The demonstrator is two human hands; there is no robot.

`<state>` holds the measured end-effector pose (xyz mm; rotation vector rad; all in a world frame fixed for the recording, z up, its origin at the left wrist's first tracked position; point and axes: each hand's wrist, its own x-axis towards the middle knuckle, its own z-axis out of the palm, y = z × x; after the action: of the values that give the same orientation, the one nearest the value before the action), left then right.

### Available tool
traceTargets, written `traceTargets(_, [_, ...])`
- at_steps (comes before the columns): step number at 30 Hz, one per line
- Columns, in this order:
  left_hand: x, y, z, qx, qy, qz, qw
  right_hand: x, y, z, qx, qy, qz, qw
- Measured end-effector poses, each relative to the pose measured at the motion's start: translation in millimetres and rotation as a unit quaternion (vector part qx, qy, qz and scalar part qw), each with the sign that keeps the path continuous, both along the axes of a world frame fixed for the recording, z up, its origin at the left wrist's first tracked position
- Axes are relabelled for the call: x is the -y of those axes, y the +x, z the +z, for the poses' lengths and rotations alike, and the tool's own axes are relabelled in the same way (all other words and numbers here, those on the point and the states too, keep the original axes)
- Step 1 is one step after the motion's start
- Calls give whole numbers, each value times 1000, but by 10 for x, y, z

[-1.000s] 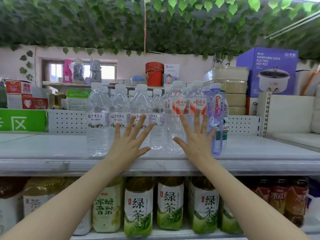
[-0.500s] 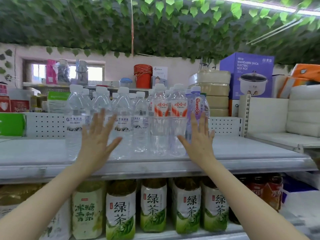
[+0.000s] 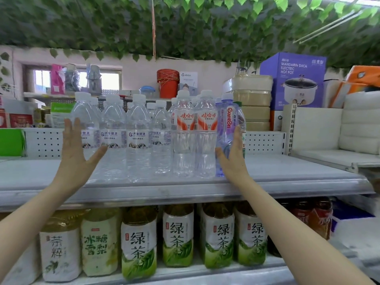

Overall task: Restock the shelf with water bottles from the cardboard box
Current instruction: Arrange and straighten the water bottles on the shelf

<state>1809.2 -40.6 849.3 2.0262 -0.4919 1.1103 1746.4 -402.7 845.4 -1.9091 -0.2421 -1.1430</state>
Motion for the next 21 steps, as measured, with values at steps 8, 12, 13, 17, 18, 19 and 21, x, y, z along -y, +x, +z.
traceTargets(8, [-195, 206, 45, -184, -214, -123, 952, 114, 79, 124, -75, 171, 81, 979])
traceTargets(12, [-130, 207, 28, -182, -208, -109, 955, 83, 111, 100, -62, 151, 76, 984])
traceTargets(13, [-130, 193, 28, -183, -210, -108, 954, 75, 111, 101, -64, 146, 73, 985])
traceTargets(17, [-146, 149, 40, -193, -219, -116, 949, 92, 81, 120, -65, 150, 71, 984])
traceTargets(18, [-157, 121, 41, -195, -219, -124, 948, 94, 67, 133, -65, 159, 73, 982])
traceTargets(19, [-166, 100, 46, -195, -221, -136, 946, 101, 58, 140, -66, 168, 76, 981])
traceTargets(21, [-180, 72, 71, -208, -227, -155, 939, 107, 42, 164, -67, 177, 80, 979])
